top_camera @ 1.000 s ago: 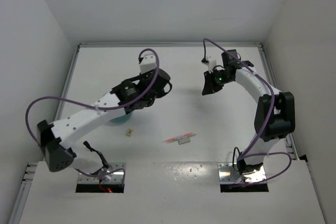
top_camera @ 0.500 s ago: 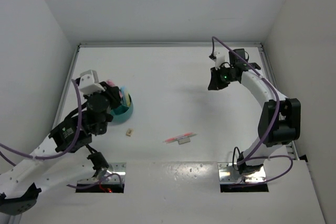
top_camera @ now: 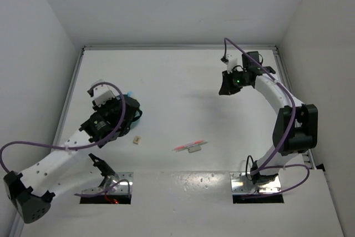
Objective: Sort the stationery into containers
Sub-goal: Place the stationery in the storage box.
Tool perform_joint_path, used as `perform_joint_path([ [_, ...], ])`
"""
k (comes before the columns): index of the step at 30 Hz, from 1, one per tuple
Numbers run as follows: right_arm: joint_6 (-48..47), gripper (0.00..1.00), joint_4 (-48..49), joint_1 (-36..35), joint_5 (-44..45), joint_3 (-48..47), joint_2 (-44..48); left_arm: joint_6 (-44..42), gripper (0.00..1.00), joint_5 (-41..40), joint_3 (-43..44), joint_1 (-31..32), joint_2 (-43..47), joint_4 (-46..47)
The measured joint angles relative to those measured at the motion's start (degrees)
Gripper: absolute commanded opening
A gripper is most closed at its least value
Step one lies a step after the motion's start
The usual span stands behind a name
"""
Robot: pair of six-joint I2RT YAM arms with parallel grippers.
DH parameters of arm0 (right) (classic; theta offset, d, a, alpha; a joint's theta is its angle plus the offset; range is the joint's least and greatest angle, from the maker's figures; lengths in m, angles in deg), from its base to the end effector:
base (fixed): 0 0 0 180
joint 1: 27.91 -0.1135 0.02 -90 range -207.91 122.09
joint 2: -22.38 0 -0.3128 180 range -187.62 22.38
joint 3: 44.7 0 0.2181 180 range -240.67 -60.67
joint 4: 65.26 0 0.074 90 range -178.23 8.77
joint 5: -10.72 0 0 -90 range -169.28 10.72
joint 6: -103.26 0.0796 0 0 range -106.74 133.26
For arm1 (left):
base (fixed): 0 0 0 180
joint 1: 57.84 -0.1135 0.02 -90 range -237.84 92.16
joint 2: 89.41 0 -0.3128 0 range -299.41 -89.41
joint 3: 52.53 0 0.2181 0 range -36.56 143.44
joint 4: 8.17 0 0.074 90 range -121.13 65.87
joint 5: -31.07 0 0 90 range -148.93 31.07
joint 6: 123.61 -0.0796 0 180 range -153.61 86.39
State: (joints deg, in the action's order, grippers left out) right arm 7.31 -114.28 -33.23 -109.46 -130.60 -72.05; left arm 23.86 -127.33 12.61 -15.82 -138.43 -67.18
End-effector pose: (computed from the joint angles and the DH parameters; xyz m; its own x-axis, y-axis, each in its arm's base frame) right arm 0.3313 0.0710 0.2725 -0.7995 -0.1645 -0.5776 -0.4339 0.8231 0.3663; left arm 0.1239 -0.0120 0.3399 -0.0530 -0.3700 -0.9275 -0.5659 0.7764 -0.2774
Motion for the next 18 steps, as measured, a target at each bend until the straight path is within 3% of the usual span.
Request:
perform_joint_path([
  [8,0.0,0.0,-0.11,0.0,-0.46,0.0,0.0,-2.08,0.0,4.76,-1.03,-11.98,-5.99,3.41],
  [18,0.0,0.0,-0.22,0.0,-1.03,0.0,0.48,-8.2,0.0,19.1,-9.44,-22.12,-7.15,14.84],
])
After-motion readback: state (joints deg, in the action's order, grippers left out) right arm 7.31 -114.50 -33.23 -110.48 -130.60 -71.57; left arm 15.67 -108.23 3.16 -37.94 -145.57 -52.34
